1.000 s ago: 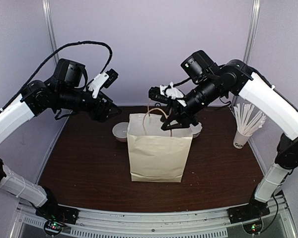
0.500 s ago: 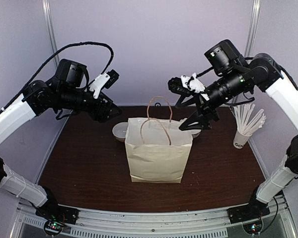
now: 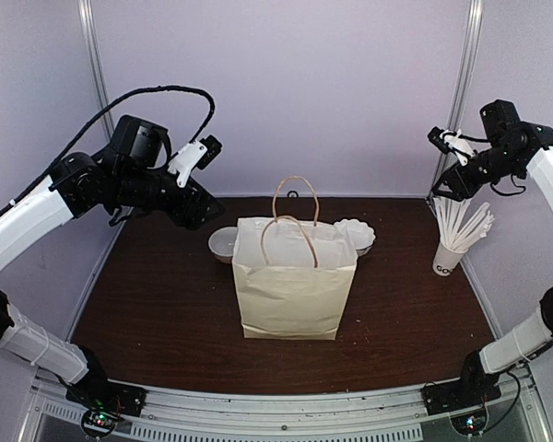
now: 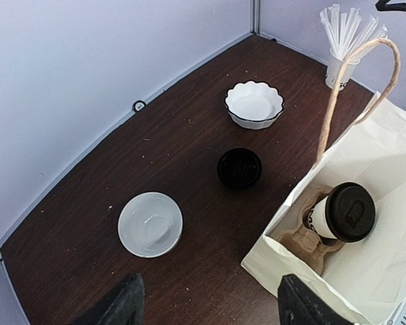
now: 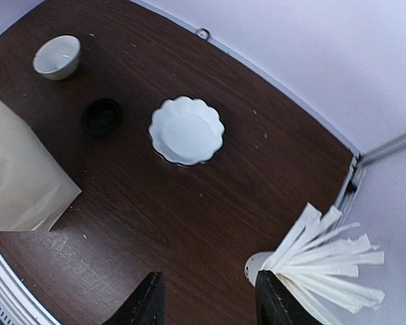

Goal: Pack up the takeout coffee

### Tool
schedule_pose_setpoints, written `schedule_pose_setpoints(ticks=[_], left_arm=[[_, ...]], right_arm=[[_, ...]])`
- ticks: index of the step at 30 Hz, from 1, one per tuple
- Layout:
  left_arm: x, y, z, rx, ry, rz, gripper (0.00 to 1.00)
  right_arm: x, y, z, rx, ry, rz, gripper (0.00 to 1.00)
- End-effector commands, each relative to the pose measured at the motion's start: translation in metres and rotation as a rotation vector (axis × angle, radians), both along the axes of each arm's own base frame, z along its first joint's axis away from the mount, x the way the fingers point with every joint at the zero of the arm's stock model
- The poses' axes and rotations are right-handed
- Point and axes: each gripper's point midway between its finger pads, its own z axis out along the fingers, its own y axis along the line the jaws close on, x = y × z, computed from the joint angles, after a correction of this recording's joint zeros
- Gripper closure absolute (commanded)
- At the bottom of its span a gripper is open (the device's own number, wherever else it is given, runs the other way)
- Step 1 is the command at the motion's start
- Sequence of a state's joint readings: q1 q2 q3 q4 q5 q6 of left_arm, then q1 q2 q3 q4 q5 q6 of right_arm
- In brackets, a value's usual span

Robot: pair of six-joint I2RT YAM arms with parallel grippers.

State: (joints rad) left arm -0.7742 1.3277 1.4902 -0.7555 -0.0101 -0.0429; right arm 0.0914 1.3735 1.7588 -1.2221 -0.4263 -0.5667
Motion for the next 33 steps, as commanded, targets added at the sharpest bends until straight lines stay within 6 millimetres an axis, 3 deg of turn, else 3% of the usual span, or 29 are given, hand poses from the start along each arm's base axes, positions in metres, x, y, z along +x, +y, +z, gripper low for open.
schedule_pose_setpoints(ticks=[1,6,15,33], left_arm=[[0.002,0.005,0.016,-0.035,-0.064,0.021,0.28],[-0.002,0.007,0.014,-0.042,-0.059,0.018,0.28],[-0.011,0.015,0.009,-0.05,-0.043,0.024,0.28],[-0.01,0.007,0.004,-0.053,-0.014,0.007,0.28]], right_arm=[[0.026,-0.063,-0.022,0.006,0.046,-0.256,0.52],[0.051,-0.112,-0.041,-0.084,0.067,-0.422,0.58],[0.087,-0.145,-0.052,-0.132,0.077,-0.549,0.64],[0.113,-0.151,-0.09,-0.146,0.166,-0.551,0.68]])
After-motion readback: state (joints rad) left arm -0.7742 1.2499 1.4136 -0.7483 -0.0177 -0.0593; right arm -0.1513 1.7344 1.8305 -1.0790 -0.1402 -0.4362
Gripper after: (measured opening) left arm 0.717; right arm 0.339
